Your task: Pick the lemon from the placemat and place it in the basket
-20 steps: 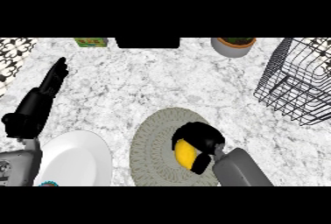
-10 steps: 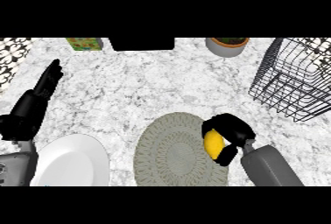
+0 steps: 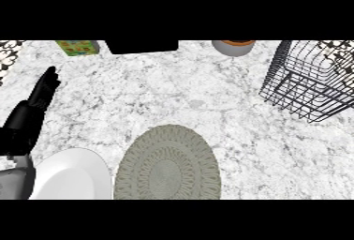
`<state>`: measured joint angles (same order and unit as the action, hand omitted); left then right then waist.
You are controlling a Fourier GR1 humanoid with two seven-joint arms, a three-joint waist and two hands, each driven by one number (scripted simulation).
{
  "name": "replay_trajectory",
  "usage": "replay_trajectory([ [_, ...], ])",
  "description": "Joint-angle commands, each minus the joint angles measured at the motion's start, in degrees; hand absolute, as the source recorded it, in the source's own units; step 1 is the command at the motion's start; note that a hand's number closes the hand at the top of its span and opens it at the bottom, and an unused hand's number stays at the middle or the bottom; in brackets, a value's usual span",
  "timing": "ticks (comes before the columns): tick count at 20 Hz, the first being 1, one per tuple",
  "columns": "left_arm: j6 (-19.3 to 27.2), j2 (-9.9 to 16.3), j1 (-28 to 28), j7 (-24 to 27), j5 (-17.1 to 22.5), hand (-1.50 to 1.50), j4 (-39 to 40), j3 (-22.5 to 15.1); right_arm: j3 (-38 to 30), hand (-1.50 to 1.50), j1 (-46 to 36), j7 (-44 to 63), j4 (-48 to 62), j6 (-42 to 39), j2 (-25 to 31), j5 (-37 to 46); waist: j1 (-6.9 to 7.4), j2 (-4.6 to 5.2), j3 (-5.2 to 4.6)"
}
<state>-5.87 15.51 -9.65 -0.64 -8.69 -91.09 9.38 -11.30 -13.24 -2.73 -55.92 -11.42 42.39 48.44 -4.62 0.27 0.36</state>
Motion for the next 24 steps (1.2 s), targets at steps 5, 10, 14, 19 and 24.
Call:
replay_trajectory([
  [5, -1.31, -0.44, 1.90, 1.11, 0.15, 0.00, -0.92, -1.34, -22.78, 1.50, -4.09, -11.33, 9.63, 12.40, 9.06, -13.98, 3.03, -0.47, 0.10],
  [10, -1.14, -0.92, -0.24, -0.46, -0.72, 0.00, -0.77, -2.67, -30.80, 1.50, -10.09, -21.32, 13.61, 2.64, 13.31, -25.78, 4.09, -0.33, -0.10],
  [14, -1.89, -0.37, -5.14, -0.69, -0.10, 0.00, 1.59, -2.34, -29.19, 1.50, -18.68, -20.60, 18.29, -1.53, 20.59, -25.39, 5.83, 0.20, -0.25],
  [19, -0.70, -2.80, -4.28, -1.39, -1.54, 0.00, 0.57, -4.60, -26.28, 1.50, -25.94, -17.24, 18.62, -10.90, 24.17, -27.87, 6.04, 0.00, -0.34],
  [24, -1.97, -1.68, -1.08, 1.89, -0.84, 0.00, 0.42, -3.27, -19.65, 1.50, -33.69, -7.79, 15.27, -14.58, 21.61, -27.39, 6.08, -0.10, -0.42],
])
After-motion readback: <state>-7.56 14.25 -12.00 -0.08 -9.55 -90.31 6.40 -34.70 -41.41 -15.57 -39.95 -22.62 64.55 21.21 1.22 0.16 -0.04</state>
